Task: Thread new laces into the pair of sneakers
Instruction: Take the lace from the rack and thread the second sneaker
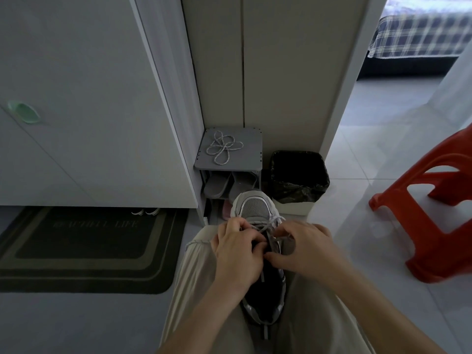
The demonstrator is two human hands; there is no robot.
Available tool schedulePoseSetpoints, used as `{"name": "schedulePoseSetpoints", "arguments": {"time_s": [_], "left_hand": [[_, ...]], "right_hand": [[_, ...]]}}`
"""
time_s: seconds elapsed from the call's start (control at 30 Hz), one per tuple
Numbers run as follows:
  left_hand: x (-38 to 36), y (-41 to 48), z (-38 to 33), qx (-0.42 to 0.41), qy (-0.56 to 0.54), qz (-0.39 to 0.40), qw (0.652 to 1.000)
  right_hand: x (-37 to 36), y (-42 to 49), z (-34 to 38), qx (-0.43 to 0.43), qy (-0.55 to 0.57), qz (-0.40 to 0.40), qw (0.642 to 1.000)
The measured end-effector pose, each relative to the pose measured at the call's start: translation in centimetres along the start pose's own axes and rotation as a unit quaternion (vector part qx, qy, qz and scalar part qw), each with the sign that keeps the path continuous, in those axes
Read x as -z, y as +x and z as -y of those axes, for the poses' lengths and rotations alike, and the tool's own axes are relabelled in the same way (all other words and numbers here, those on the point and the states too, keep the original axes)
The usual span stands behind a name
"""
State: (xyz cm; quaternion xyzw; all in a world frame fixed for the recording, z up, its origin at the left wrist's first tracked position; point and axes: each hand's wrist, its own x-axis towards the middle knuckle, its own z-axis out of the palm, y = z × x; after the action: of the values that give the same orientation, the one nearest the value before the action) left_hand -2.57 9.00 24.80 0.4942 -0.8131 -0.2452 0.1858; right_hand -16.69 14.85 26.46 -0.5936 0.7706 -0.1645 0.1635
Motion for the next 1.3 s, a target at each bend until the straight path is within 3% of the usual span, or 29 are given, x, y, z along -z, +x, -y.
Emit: {"name": "schedulePoseSetpoints", "arguments": {"time_s": [0.3, 0.4, 0.47, 0.57, 0.7, 0.8, 0.93, 1.1, 1.3], "left_hand": [[3.8, -0.7, 3.3, 0.046, -0.056, -0.063, 0.995], [4.6, -0.7, 8.3, 0.115, -0.044, -0.071, 0.99], [4.2, -1.4, 10.8, 0.151, -0.048, -0.036, 0.987], [4.5, -2.4, 9.5, 0.135, -0.021, 0.014, 0.991], [4.3, -1.5, 7.3, 0.104, -0.002, -0.053, 0.993], [3.7, -1.0, 3.8, 0.01, -0.004, -0.076, 0.997], [1.9, -0.4, -0.4, -0.089, 0.053, -0.021, 0.994], [0.6, 1.0, -1.1, -0.079, 0.113, 0.029, 0.99], [0.6, 0.8, 0.2, -0.038, 0.003, 0.008, 0.999]], "right_hand": [[0.5, -0.1, -1.3, -0.039, -0.02, -0.017, 0.999], [0.4, -0.2, -1.4, -0.037, -0.015, -0.026, 0.999], [0.2, -0.1, -1.0, -0.028, -0.009, -0.024, 0.999], [0.1, -0.2, -0.5, -0.018, 0.001, -0.018, 1.0], [0.0, -0.4, -0.3, -0.019, 0.002, -0.016, 1.0], [-0.3, -0.7, -0.6, -0.028, 0.007, -0.011, 1.0], [-0.7, -0.9, -0.9, -0.03, 0.016, -0.029, 0.999], [-0.7, -0.9, -1.0, -0.039, 0.022, -0.042, 0.998], [-0.9, -0.9, -0.9, -0.045, 0.044, -0.041, 0.997]]}}
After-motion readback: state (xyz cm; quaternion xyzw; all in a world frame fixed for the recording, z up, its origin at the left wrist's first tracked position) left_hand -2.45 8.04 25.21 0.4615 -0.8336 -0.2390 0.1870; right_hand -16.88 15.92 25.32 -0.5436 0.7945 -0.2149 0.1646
